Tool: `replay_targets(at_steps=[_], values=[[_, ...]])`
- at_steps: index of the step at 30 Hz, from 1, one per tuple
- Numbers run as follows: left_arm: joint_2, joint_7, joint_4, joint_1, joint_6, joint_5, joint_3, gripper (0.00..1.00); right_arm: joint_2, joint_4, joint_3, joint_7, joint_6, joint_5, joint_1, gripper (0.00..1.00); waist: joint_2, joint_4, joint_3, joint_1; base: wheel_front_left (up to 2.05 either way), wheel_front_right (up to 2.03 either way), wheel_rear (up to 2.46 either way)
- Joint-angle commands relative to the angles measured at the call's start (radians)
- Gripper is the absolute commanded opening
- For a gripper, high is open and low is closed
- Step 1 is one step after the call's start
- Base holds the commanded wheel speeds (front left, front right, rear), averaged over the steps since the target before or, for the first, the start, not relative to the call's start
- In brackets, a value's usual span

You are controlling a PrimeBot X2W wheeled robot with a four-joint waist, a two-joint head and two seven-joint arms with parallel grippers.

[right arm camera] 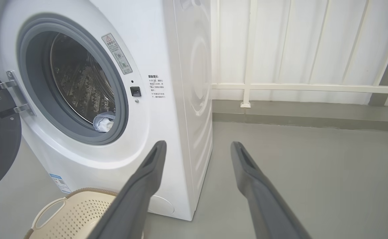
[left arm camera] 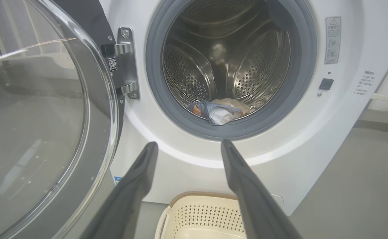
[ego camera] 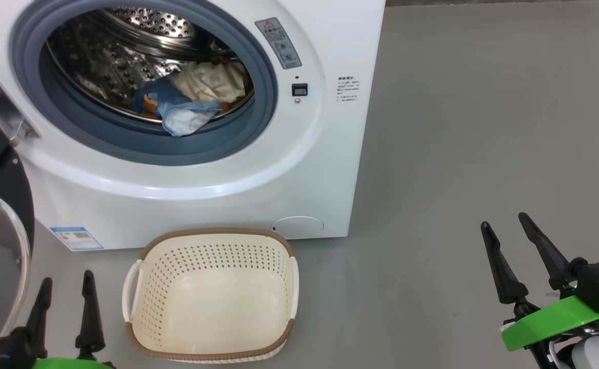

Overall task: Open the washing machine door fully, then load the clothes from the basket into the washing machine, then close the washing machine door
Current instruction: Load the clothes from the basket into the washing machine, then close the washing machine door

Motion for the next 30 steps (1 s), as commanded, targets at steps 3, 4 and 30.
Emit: replay_targets(at_steps=[3,4,30], values=[[0.030,-0.005,-0.036,-0.005,0.000,-0.016,0.029,1.00,-0.014,-0.028,0.006,-0.008,0.006,0.012,0.003,1.00,0.0000,-0.002,-0.001,0.0001,0.00,0.00,0.00],[0.031,-0.005,-0.037,-0.005,0.000,-0.019,0.027,1.00,-0.014,-0.028,0.005,-0.008,0.006,0.012,0.003,1.00,0.0000,-0.003,-0.001,0.0001,0.00,0.00,0.00],[0.042,-0.005,-0.041,-0.005,0.000,-0.016,0.024,1.00,-0.008,-0.034,0.000,-0.008,0.006,0.009,0.009,1.00,0.0000,-0.005,0.000,0.0001,-0.21,0.21,0.00]])
